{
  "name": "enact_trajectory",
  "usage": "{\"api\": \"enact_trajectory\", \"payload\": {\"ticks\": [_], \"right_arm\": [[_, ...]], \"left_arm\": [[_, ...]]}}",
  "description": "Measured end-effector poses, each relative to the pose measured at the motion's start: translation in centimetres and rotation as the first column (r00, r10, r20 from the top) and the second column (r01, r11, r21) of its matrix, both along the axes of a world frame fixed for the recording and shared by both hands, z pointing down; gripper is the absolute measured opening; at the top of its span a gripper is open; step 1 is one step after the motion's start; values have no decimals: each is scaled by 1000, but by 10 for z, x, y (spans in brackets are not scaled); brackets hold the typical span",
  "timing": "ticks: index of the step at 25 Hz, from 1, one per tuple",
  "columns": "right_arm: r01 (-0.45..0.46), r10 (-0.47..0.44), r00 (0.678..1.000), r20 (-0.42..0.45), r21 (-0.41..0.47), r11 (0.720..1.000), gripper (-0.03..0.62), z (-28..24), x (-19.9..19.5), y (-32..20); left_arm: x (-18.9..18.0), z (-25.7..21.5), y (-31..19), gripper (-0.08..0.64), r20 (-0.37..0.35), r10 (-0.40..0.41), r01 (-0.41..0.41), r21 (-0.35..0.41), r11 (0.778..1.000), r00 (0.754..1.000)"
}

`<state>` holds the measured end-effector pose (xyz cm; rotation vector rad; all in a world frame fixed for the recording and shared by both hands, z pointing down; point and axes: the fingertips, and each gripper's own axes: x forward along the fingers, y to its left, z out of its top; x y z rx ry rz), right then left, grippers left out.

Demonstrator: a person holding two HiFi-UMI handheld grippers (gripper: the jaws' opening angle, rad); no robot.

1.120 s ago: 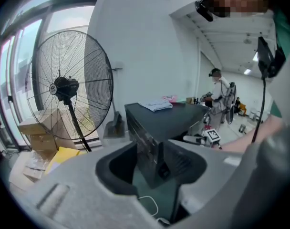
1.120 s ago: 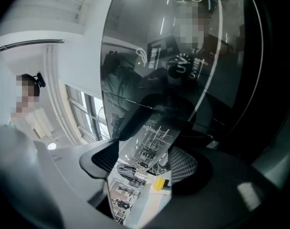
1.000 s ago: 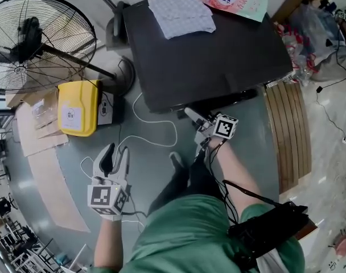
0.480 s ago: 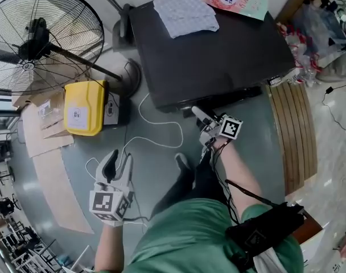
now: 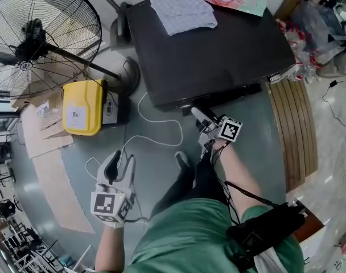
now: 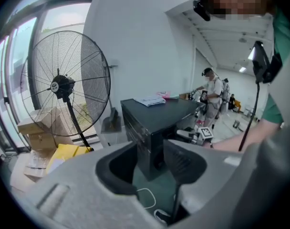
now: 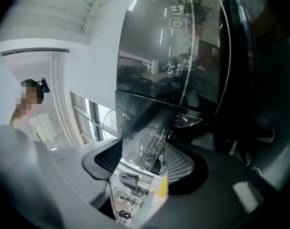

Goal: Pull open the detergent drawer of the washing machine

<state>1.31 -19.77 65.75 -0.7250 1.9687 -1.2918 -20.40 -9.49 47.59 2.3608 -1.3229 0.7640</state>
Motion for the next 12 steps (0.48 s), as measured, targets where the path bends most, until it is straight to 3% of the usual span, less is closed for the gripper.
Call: {"api": "enact_trajectory", "payload": {"ticks": [12], "right_arm": [[159,-157,984,-85,19,987,287,5,-22,-2]], "left_arm": [[2,9,5,172,3,2,-2,-12,1000,1000]]}}
